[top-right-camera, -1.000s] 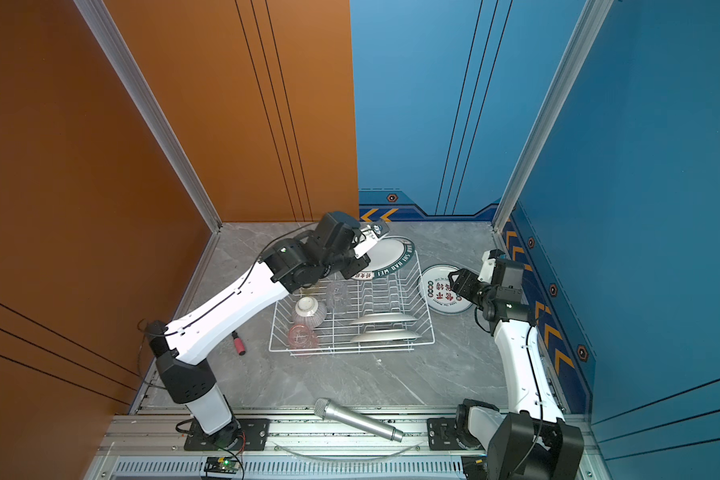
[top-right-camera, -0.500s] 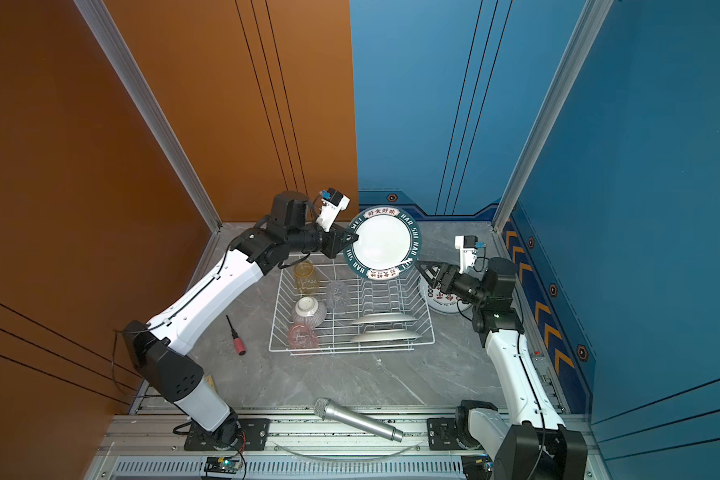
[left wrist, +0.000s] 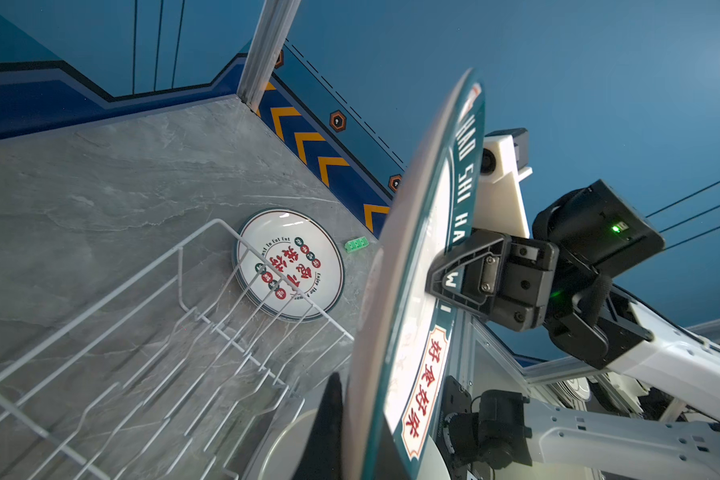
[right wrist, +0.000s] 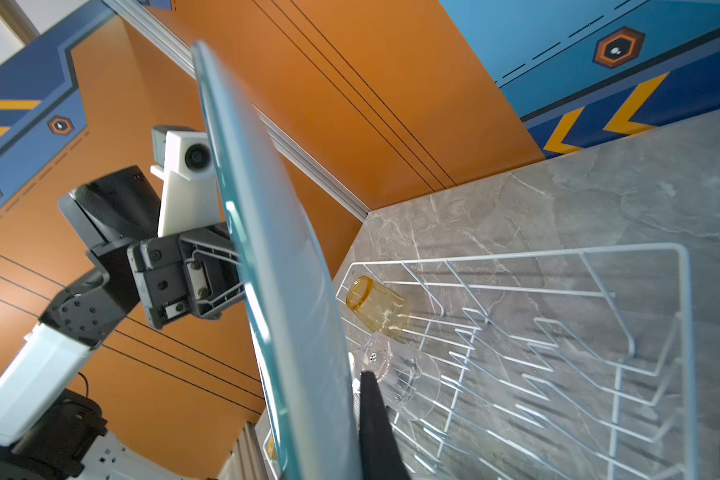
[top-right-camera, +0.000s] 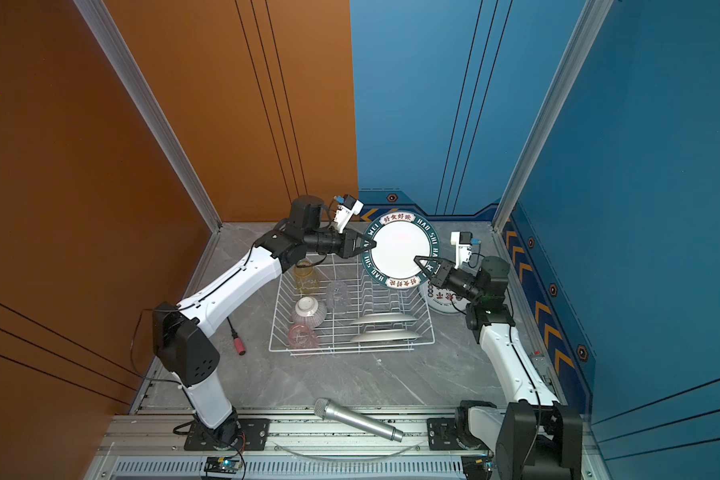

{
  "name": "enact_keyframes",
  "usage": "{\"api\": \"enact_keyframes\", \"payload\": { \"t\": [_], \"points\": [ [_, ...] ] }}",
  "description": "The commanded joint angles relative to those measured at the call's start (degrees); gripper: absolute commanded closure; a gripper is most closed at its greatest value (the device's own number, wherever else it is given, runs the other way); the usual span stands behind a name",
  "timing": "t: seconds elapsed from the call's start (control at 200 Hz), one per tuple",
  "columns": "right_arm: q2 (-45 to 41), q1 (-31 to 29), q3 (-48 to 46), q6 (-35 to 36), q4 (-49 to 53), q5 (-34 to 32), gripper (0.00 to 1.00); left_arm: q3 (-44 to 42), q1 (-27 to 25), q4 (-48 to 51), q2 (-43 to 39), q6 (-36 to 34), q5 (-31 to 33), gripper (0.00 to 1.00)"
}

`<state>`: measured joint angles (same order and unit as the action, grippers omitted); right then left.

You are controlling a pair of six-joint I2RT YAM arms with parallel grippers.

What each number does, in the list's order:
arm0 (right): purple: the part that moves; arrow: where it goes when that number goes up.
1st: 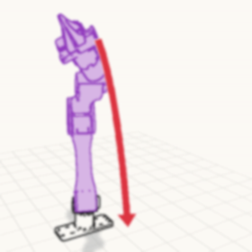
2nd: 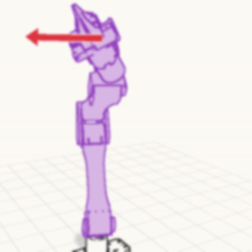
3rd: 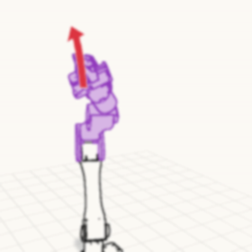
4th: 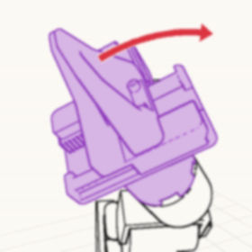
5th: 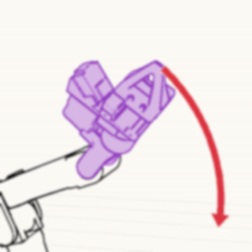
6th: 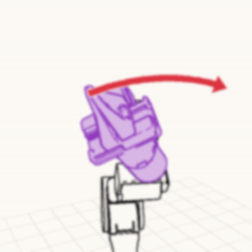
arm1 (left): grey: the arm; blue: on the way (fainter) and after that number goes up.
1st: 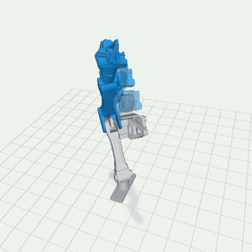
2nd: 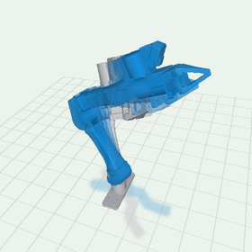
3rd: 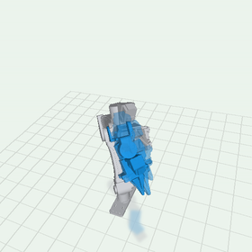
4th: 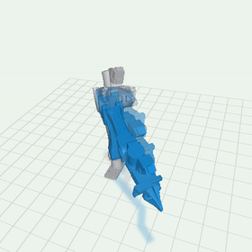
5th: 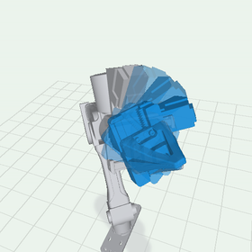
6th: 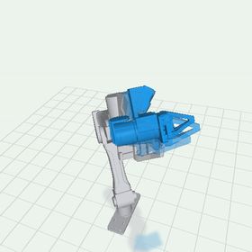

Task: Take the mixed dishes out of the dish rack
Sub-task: 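Lift the green-rimmed plate with the left gripper and pass it to the right gripper, then lower the green-rimmed plate onto the stack with the right gripper while left returns to rack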

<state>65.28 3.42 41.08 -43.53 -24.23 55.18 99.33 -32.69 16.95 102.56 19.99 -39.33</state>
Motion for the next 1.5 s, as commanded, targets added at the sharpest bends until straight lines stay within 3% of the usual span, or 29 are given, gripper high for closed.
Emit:
{"api": "enact_keyframes", "payload": {
  "t": [0.0,0.105,0.295,0.421,0.521,0.736,1.187,1.497],
  "points": [
    [-0.5,0.7,0.0,-2.1,-1.6,-2.2,1.00,0.0,-0.9,0.8,-0.3,-3.4,0.2,0.84],
    [-1.0,3.4,-0.2,-2.5,0.6,-4.5,1.00,0.0,-2.0,7.3,-1.4,-9.8,7.3,0.69],
    [-0.3,13.0,-0.5,-2.1,11.3,-10.6,1.00,-7.2,-5.2,10.8,-7.9,-20.6,24.2,0.66],
    [0.6,17.9,0.7,4.5,24.6,-18.8,1.00,-11.9,-9.7,12.3,-12.0,-28.6,37.5,0.64],
    [2.4,20.2,0.6,7.0,29.4,-23.7,1.00,-13.3,-13.1,13.9,-13.2,-33.2,43.4,0.61],
    [8.0,22.1,-1.1,8.1,29.9,-26.9,1.00,-13.1,-14.6,15.4,-13.2,-34.1,42.8,0.61],
    [19.6,21.2,-1.7,4.3,21.1,-20.1,1.00,-9.6,-16.2,17.7,-10.9,-35.8,42.5,0.59],
    [22.2,21.1,-0.8,6.5,23.9,-19.4,0.75,-8.1,-16.7,19.2,-9.6,-36.6,42.7,0.58]
  ]
}}
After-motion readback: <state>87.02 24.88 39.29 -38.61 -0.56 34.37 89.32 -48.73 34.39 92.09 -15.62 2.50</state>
